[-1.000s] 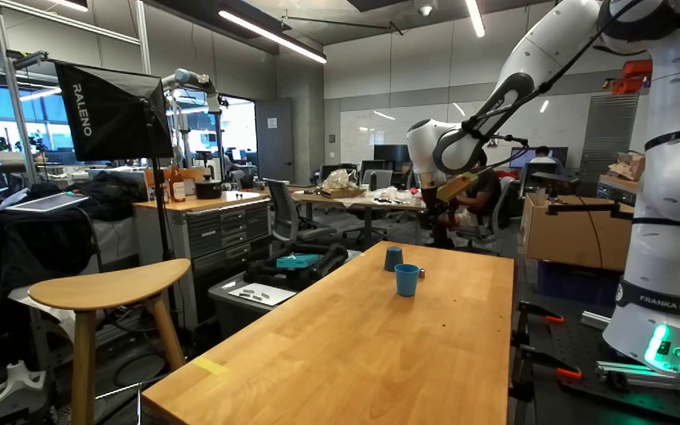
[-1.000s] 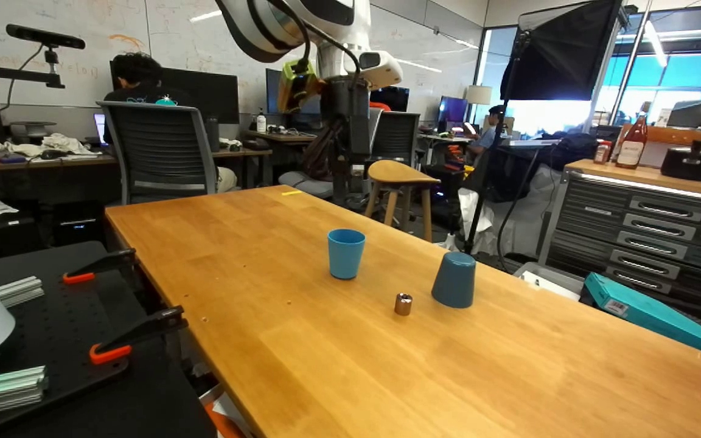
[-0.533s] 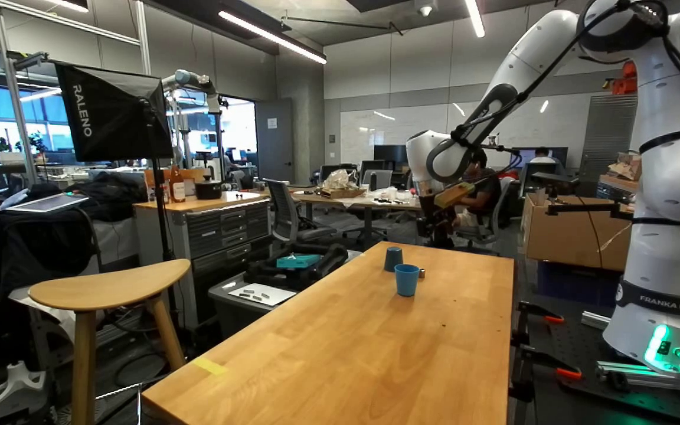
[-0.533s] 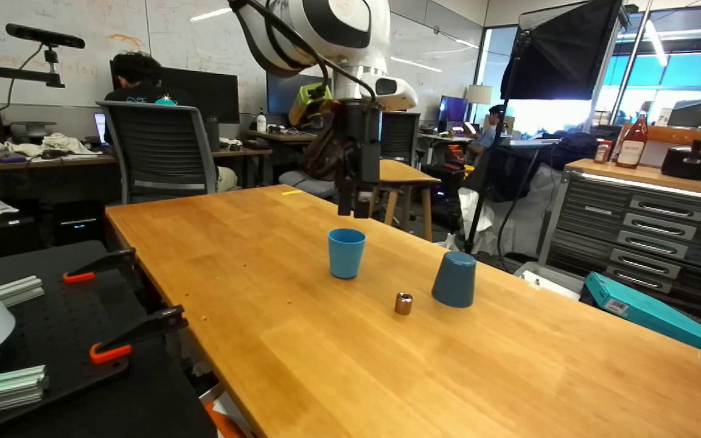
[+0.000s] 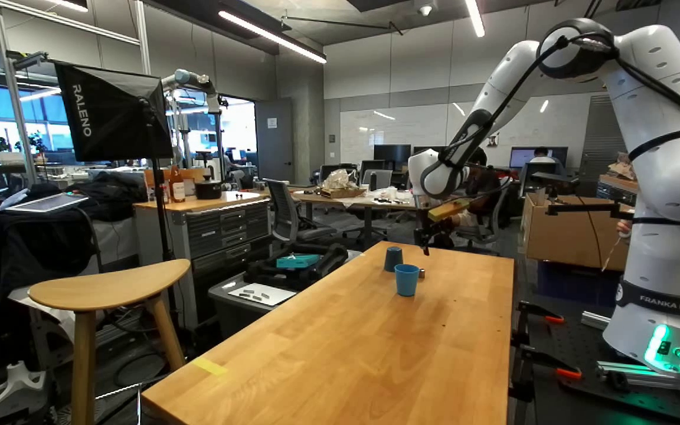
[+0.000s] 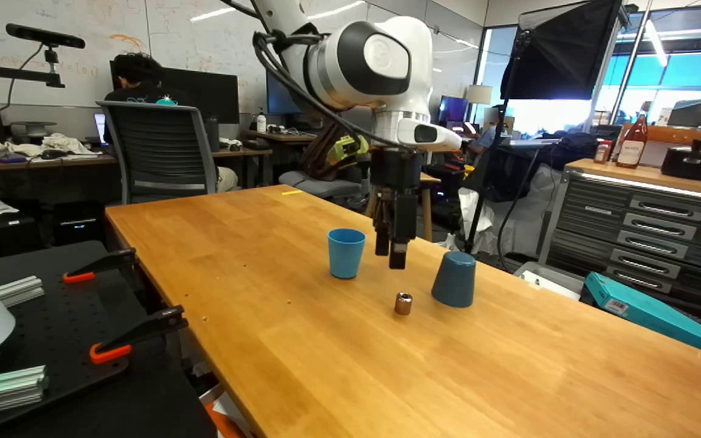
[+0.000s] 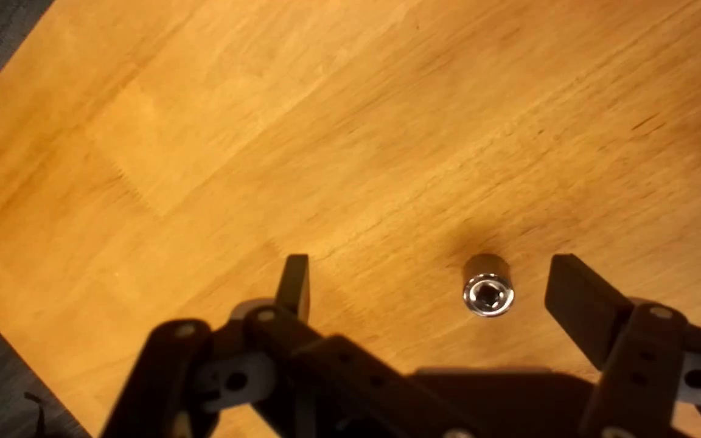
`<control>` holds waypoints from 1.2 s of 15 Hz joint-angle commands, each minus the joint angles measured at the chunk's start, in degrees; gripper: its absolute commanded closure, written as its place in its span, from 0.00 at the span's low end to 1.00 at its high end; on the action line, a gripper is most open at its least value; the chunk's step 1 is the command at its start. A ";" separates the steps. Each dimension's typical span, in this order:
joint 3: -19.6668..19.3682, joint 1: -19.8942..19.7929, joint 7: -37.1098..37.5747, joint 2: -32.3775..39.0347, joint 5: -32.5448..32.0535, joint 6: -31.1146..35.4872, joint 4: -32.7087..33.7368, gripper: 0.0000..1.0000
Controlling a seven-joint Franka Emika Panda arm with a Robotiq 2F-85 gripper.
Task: Put the silver object in the light blue cup
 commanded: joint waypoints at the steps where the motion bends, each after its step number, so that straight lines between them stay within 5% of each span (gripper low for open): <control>1: -3.27 2.67 5.18 5.94 0.95 3.95 2.68 0.00; 8: -6.51 7.44 21.45 12.36 3.89 10.85 3.85 0.00; 18: -6.96 8.41 30.33 18.07 10.12 10.04 9.38 0.00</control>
